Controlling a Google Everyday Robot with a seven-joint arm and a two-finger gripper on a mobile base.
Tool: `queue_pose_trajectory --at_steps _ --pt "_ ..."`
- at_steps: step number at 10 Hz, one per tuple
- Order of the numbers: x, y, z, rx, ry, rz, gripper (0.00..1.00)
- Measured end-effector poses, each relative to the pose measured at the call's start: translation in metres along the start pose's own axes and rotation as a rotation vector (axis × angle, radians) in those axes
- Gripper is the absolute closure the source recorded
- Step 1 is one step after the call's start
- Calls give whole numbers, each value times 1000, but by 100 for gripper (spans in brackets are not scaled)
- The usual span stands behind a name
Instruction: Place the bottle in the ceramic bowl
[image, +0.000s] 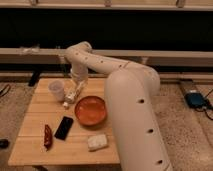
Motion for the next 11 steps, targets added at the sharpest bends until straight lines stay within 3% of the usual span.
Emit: queue_pose_trajectory --at_steps 3,5,11 --pt "-34 7 17 -5 11 58 37" --pt "-49 8 26 14 26 106 37" --pt "-55 3 58 72 95 195 37"
